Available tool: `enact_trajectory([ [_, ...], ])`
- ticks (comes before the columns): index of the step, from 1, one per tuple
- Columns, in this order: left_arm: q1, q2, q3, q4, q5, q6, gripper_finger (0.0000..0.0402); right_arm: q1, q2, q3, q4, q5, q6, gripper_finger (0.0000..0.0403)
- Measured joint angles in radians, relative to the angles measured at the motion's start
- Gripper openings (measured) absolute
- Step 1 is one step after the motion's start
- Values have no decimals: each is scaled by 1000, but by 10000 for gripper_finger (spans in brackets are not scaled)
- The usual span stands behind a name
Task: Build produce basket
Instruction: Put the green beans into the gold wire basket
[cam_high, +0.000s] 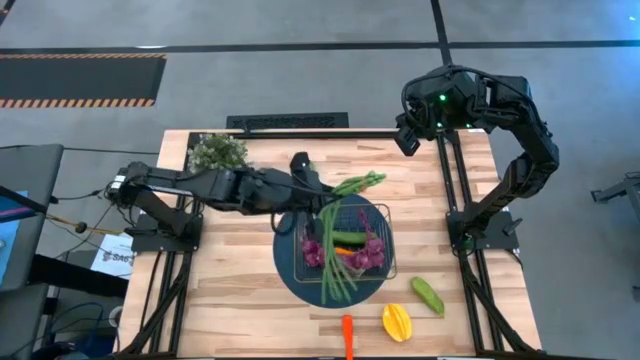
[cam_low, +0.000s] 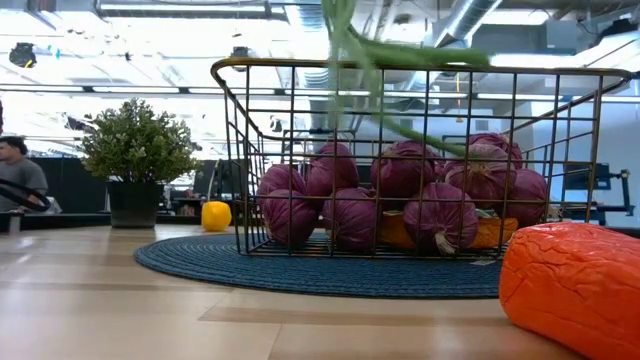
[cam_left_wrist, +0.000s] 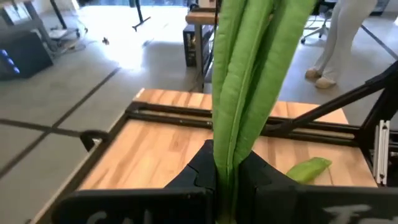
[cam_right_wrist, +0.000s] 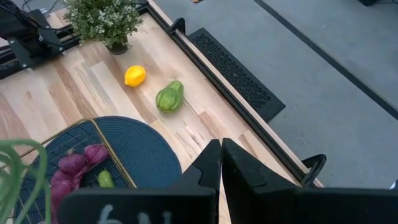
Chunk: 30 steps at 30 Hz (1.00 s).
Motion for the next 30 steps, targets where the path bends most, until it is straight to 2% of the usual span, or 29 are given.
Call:
enact_trajectory([
  [6, 23, 0, -104, 23, -14, -45, 0, 0, 0, 0, 0, 0, 0, 35],
  [19, 84, 1, -237, -235, -21, -107, 0, 0, 0, 0, 0, -1, 0, 35],
  [24, 81, 0, -245, -372, 44, -60, 0, 0, 0, 0, 0, -1, 0, 35],
  [30, 82, 0, -245, -457, 190, 17, 0, 0, 0, 0, 0, -1, 0, 35],
])
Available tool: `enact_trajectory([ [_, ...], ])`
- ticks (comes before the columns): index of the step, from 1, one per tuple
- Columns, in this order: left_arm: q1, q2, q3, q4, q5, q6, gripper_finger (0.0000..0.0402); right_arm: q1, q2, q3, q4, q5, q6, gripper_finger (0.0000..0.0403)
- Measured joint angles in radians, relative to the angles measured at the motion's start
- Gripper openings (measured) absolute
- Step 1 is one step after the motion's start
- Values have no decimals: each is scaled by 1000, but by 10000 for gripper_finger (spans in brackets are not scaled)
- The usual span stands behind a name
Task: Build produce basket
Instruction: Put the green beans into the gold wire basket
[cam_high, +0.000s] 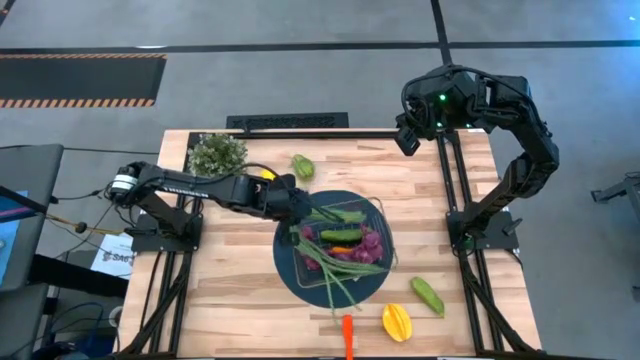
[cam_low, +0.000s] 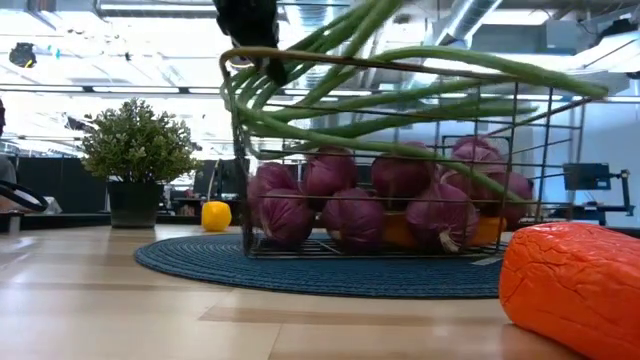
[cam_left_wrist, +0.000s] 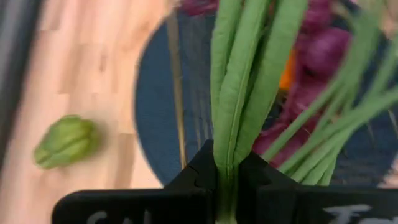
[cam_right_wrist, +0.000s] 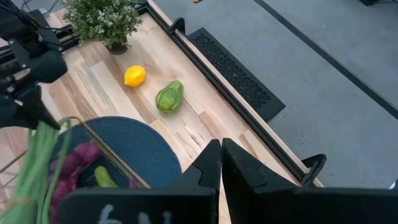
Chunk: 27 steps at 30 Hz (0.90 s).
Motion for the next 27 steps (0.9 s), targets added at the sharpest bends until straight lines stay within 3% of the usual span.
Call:
enact_trajectory([
  [5, -1, 0, 0, -13, 60, 29, 0, 0, 0, 0, 0, 0, 0, 35],
  [20, 6, 0, 0, -16, 58, 41, 0, 0, 0, 0, 0, 0, 9, 35],
  [27, 8, 98, 1, 12, 66, 71, 0, 0, 0, -1, 0, 0, 10, 35],
])
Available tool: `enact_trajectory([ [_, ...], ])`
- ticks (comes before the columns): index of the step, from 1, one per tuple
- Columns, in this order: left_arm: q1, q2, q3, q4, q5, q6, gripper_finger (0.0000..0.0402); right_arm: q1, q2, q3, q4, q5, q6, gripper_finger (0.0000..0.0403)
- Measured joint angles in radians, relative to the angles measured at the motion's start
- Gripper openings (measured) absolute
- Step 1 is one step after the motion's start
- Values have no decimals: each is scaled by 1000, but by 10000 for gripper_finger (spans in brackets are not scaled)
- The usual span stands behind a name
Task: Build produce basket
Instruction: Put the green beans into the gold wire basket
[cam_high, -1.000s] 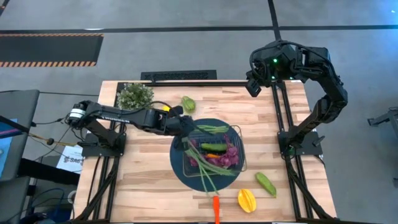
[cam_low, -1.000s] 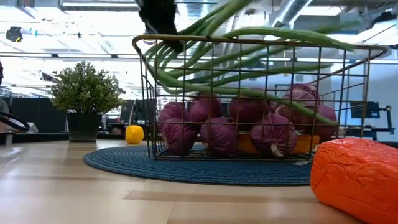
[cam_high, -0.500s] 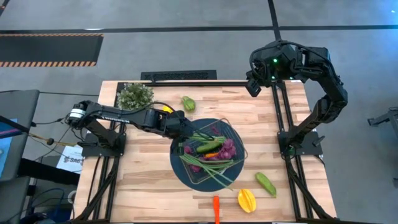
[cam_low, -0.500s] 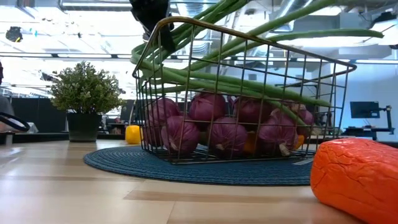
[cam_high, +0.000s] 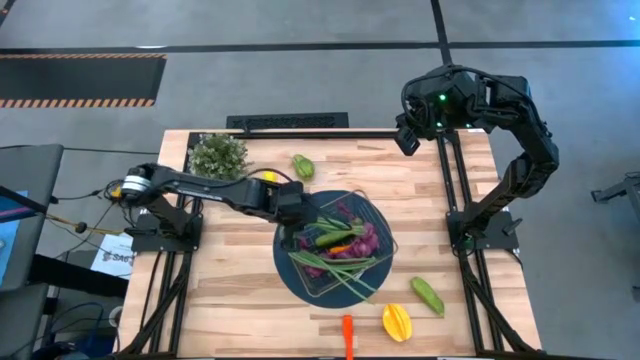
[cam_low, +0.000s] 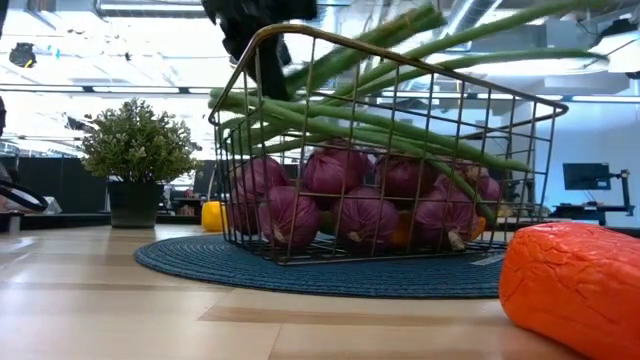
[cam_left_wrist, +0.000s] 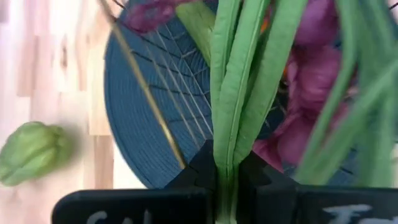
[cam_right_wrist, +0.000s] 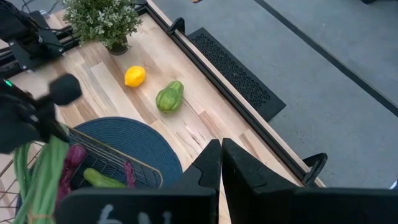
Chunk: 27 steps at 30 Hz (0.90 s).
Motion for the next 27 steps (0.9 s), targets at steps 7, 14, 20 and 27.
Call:
enact_trajectory([
  [7, 0, 100, 0, 25, 28, 23, 0, 0, 0, 0, 0, 1, 0, 35],
  [14, 0, 122, 0, 37, 35, 41, 1, 0, 0, 0, 0, 4, -8, 35],
  [20, 0, 120, 7, 40, 26, 51, 33, 0, 0, 0, 0, 5, -10, 35],
  [27, -1, 120, 23, 30, 19, 65, 105, 0, 0, 0, 0, 5, -12, 35],
])
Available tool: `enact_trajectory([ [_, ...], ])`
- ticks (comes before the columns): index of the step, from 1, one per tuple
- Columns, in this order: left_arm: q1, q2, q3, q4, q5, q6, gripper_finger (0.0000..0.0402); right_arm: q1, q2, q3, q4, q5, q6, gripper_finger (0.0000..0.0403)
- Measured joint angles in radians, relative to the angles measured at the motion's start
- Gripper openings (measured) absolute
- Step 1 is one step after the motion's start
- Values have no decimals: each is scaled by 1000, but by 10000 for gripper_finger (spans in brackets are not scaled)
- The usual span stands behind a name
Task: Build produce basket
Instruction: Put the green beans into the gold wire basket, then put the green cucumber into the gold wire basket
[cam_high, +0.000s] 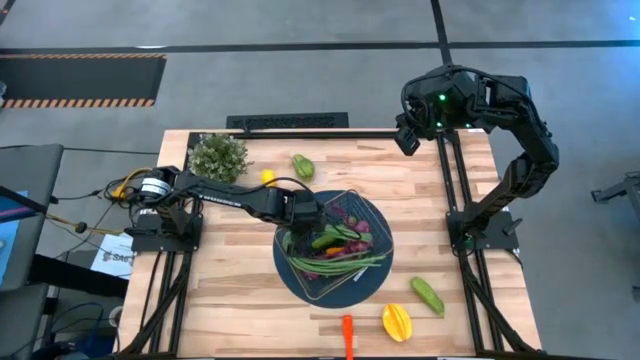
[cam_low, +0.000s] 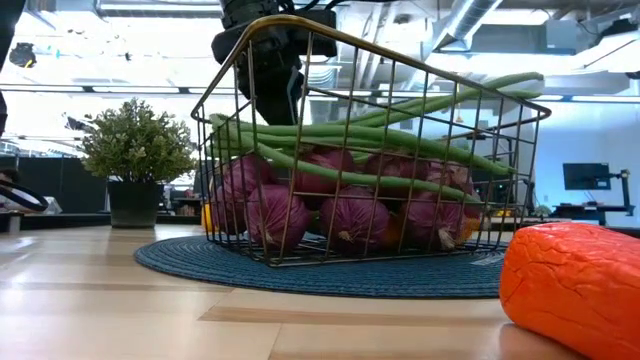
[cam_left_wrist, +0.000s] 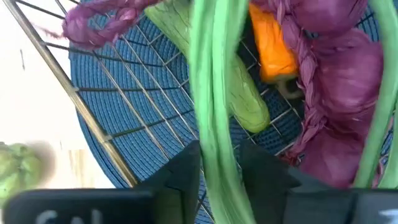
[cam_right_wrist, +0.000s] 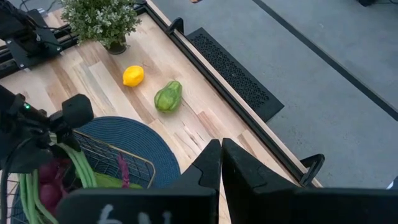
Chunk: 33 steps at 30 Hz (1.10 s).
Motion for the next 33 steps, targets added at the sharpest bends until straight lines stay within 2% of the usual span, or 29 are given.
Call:
enact_trajectory([
  [5, 0, 0, 47, -10, -20, 0, 148, 0, 0, 0, 0, 0, -2, 35],
  [9, -2, -13, 143, -36, -75, -2, 167, 0, 0, 0, 0, -19, -2, 35],
  [14, -4, -45, 263, -193, -197, -41, 175, 1, 0, 0, 0, -176, 9, 35],
  [18, -4, -97, 284, -343, -268, -96, 176, 40, -2, -46, 1, -254, 56, 35],
  [22, -11, -148, 282, -485, -286, -179, 176, 101, -41, -174, 3, -282, 137, 35],
  [26, -35, -219, 231, -524, -330, -239, 176, 187, -128, -366, 1, -288, 296, 35],
  [33, -91, -354, 90, -510, -384, -350, 176, 437, -297, -720, -2, -363, 778, 35],
])
